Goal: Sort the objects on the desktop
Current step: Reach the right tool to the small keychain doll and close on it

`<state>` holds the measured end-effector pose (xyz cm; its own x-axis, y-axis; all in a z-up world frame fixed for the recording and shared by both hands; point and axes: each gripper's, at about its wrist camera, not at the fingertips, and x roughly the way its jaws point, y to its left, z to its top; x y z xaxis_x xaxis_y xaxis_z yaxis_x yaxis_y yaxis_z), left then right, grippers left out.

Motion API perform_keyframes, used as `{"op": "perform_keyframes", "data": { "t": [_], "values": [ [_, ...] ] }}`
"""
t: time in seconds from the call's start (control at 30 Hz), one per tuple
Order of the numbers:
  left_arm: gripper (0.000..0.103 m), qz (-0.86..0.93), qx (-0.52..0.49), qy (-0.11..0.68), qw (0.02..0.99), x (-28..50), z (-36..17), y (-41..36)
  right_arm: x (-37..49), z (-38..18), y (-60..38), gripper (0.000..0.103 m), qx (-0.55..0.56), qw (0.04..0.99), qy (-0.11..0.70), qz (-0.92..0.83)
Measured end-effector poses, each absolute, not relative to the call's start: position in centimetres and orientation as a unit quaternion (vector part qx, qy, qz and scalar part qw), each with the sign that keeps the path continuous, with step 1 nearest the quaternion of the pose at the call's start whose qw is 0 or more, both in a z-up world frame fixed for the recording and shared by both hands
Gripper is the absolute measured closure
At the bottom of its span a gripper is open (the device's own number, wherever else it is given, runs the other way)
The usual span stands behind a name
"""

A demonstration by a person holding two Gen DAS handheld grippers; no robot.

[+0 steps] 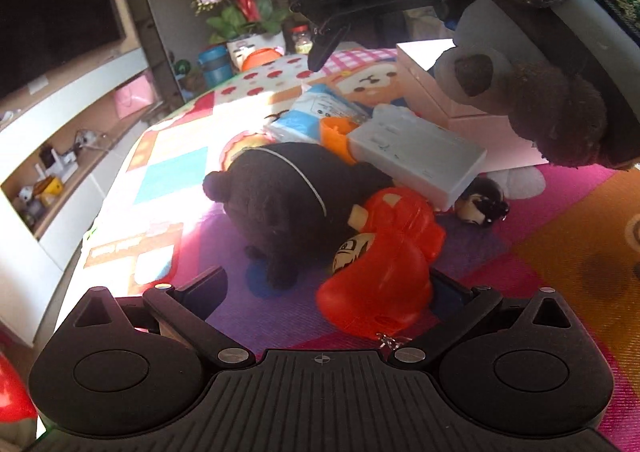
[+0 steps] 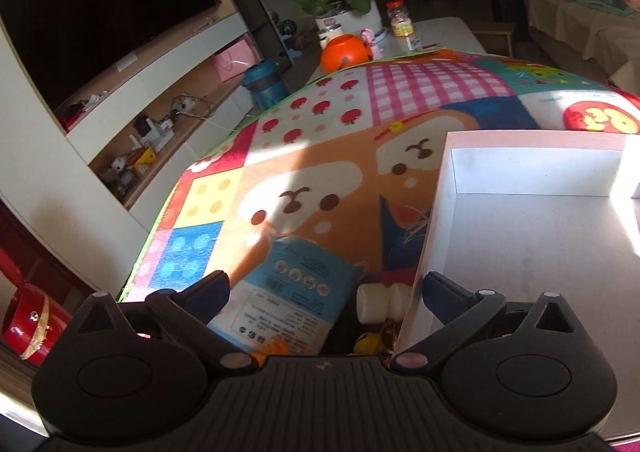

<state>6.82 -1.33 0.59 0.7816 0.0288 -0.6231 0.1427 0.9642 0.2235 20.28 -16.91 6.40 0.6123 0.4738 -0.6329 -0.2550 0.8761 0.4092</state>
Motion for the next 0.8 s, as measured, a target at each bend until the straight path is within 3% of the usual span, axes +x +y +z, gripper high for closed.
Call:
{"op": "perform_keyframes", "data": {
  "t": [0.13,0.27,0.33,0.43,0.67,0.77,0.8],
  "values": [
    [0.000,0.004,0.128,0.322,0.938,7.6,0.3,0.2,18.3,7.2,-15.5,0.000,0.152,0.870,0.375,0.283],
    [0.000,0.026,0.093,0.325,0.941,7.4,0.3,1.5,11.2,9.2,-14.4,0.003,-0.024,0.941,0.264,0.212],
    [0.000,0.023,0.082,0.326,0.941,6.9,0.2,1.8,7.5,8.8,-14.3,0.025,-0.108,0.950,0.219,0.194],
    [0.000,0.031,0.079,0.325,0.942,6.3,0.3,1.9,4.3,7.1,-14.8,0.050,-0.145,0.933,0.249,0.217],
    [0.000,0.046,0.095,0.319,0.942,5.6,0.2,1.4,5.0,3.1,-14.4,0.050,-0.121,0.916,0.303,0.235],
    [0.000,0.047,0.098,0.319,0.942,5.7,0.2,1.3,5.5,2.5,-14.2,0.064,-0.126,0.914,0.306,0.233],
    [0.000,0.047,0.097,0.319,0.942,5.7,0.2,1.3,5.3,2.6,-14.4,0.063,-0.124,0.914,0.308,0.235]
  ]
}}
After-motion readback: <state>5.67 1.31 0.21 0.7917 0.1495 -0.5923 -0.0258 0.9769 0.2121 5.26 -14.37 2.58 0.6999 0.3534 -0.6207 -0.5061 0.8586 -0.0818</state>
